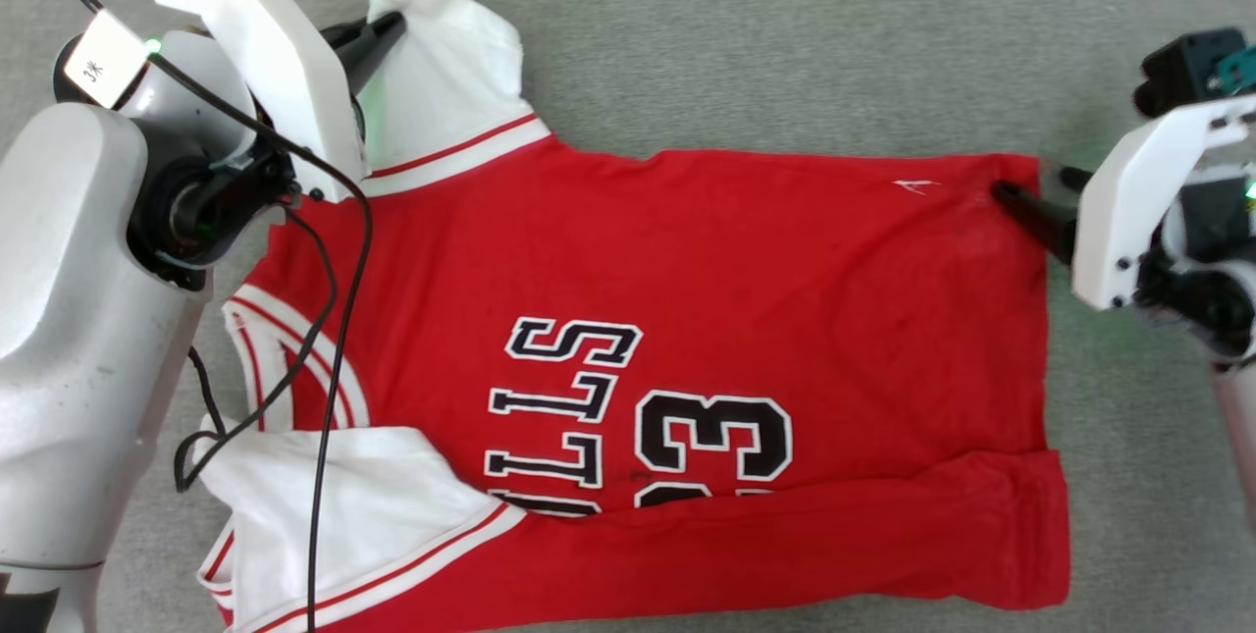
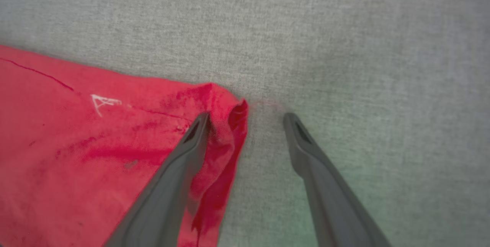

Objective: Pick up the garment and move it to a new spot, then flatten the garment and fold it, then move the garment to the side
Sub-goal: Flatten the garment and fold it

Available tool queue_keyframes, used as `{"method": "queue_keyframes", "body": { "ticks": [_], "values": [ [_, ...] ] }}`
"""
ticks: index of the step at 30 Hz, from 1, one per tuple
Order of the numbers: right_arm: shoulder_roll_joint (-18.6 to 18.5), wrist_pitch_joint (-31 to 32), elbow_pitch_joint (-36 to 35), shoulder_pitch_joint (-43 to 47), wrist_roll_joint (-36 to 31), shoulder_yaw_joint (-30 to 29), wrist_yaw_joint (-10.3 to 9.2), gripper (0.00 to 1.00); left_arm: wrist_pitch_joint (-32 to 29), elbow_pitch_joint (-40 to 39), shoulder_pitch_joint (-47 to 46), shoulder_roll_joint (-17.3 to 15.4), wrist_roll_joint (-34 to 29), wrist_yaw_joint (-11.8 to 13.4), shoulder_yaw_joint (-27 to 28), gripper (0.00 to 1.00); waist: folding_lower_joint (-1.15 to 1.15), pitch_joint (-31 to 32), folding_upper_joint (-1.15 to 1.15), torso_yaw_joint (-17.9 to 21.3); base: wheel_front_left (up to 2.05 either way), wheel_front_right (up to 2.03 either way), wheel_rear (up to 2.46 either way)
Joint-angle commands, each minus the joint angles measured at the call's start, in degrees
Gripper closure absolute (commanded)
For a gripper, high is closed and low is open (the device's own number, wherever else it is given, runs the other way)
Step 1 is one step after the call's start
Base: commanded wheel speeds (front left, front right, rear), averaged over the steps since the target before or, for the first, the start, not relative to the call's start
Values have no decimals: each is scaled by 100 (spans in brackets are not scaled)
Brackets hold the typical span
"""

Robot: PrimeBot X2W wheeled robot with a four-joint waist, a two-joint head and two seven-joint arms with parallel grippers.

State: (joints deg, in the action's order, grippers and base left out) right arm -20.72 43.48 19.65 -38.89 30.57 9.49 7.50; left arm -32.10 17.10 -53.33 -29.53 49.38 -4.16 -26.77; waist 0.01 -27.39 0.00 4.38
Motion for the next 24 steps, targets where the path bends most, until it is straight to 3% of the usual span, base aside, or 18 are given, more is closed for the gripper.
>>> {"method": "queue_keyframes", "body": {
  "ticks": [1,3,5,6,8,14,24],
  "values": [
    [-40,381,289,-33,4,177,-3,0,70,-49,44,34,5,-36,4,100,-1,-54,0,-112,0,0,0],
    [-34,721,513,-17,64,271,-2,0,124,-82,105,42,28,-44,6,100,-1,-68,0,-164,0,0,0],
    [-46,952,678,-19,54,321,-3,70,177,-106,152,35,43,-56,23,100,-1,-74,0,-207,0,0,0],
    [-41,1003,715,-28,79,334,-3,100,209,-110,174,34,63,-62,33,100,-1,-76,0,-221,0,0,0],
    [-37,1035,741,-55,94,331,-3,100,238,-120,196,35,68,-69,45,100,-1,-73,0,-234,0,0,0],
    [-239,344,56,-411,105,-92,-3,100,729,-223,541,-79,58,15,240,100,-1,187,0,-307,0,0,0],
    [-146,-10,-1103,884,-110,-685,-3,100,1299,-1127,2035,-381,166,452,543,100,-1,718,0,-364,0,0,0]
  ]
}}
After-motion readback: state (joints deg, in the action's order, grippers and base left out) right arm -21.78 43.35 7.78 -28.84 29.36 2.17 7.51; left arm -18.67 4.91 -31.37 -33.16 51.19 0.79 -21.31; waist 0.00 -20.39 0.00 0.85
